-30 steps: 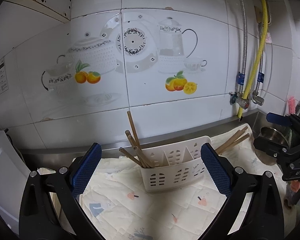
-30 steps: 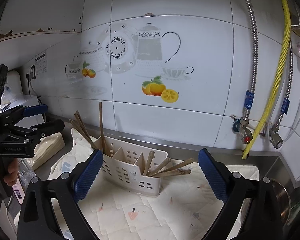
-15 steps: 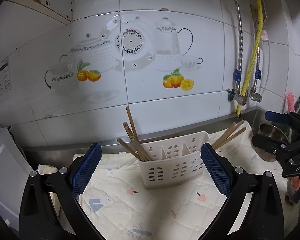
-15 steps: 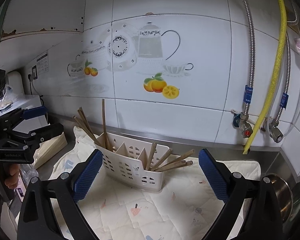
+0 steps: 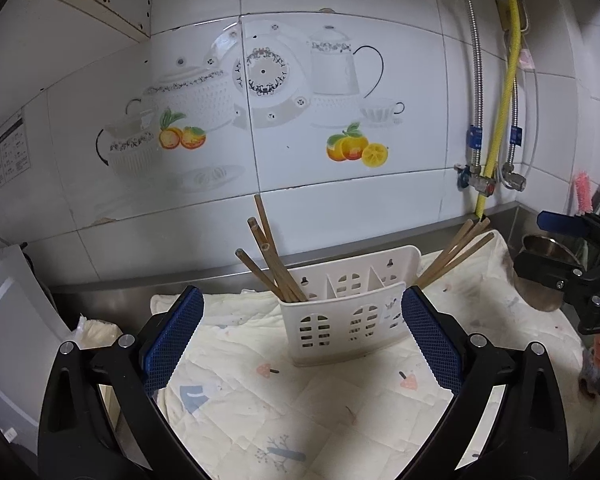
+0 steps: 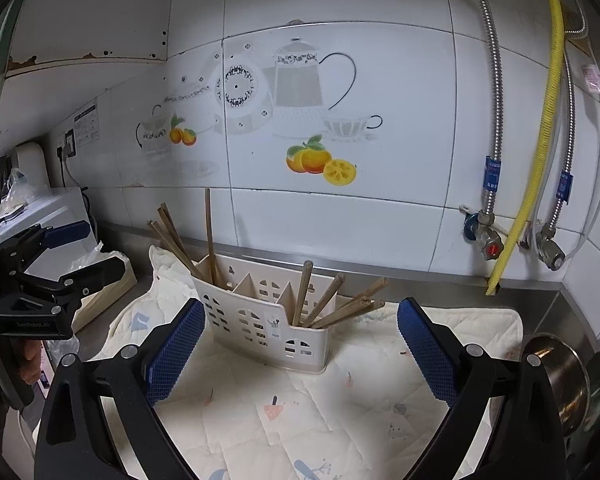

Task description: Organize utensils

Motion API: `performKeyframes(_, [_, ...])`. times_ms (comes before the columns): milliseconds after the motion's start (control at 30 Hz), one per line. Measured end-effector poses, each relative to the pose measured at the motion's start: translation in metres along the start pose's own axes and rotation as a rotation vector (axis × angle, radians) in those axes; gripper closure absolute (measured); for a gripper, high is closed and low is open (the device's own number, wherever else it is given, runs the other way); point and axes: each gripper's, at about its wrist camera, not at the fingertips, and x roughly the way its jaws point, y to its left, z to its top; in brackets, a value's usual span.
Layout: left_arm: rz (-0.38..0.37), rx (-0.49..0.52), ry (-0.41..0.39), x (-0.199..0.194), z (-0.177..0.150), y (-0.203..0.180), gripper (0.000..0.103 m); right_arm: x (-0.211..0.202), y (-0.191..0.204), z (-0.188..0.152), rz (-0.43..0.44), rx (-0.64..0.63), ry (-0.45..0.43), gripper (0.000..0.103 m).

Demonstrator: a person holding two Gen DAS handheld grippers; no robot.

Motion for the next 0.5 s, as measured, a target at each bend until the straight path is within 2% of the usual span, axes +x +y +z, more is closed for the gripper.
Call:
performKeyframes(300, [-0.051, -0.037, 0.009, -0.003, -0.015, 0.004, 0.005, -0.003, 0.002, -0.014, 0.002, 0.004, 0.007, 0.009])
performKeyframes(500, [-0.057, -0.036, 0.026, -0.004, -0.024, 0.004, 0.005, -0.006, 0.003, -0.021, -0.001, 0.004, 0.008, 0.009])
